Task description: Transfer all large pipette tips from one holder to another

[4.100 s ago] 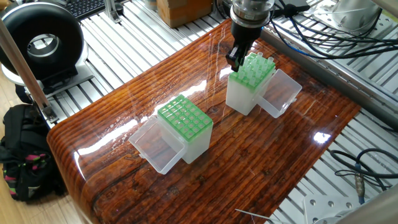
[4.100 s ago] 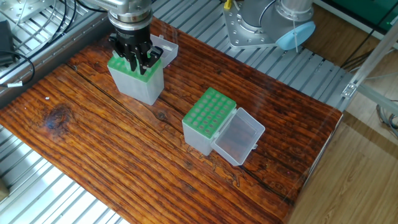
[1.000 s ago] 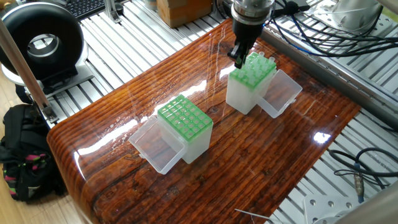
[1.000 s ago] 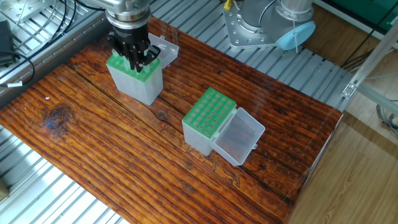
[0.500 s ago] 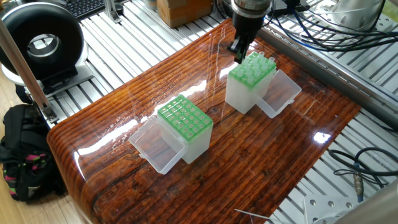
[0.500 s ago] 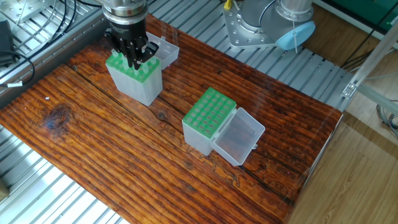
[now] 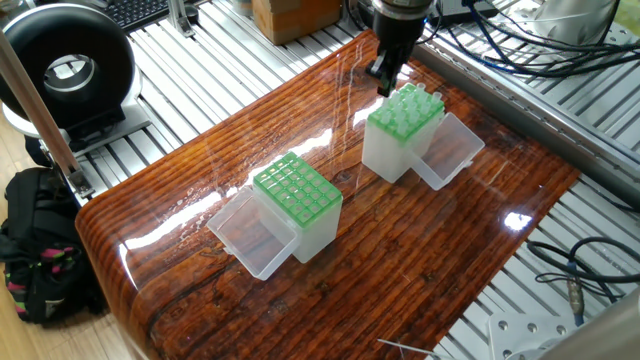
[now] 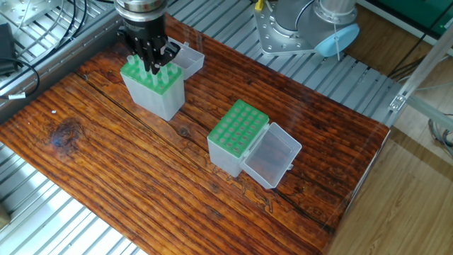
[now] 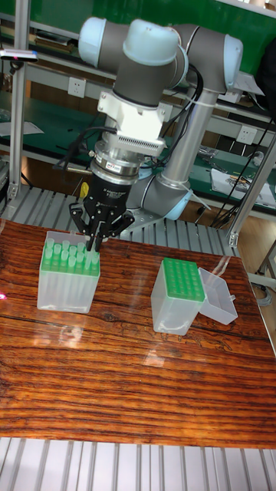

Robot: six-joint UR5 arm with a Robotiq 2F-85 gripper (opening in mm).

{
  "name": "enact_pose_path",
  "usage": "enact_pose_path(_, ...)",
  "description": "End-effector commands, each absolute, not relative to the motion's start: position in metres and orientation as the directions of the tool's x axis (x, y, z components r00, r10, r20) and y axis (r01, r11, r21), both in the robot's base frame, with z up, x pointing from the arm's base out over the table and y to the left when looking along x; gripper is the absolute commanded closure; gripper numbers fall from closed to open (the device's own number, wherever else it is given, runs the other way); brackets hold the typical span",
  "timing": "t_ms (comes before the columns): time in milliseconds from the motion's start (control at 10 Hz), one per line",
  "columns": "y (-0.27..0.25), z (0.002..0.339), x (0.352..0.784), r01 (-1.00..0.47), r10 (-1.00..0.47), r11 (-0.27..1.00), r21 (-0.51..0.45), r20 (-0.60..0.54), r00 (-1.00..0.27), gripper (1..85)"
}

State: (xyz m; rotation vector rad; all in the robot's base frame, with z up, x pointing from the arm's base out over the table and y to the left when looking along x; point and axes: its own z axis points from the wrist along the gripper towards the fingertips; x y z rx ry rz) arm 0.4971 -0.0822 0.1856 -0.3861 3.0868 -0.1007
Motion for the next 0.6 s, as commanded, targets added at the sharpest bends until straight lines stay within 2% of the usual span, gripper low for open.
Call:
enact_pose_path(0, -0.079, 0.198, 0.494, -0.242, -0.243, 0.968, -0.062, -0.009, -0.97, 84.7)
enact_pose_path(500, -0.081, 0.209, 0.49, -0.247, -0.247, 0.967, -0.069, 0.007, -0.969, 84.7)
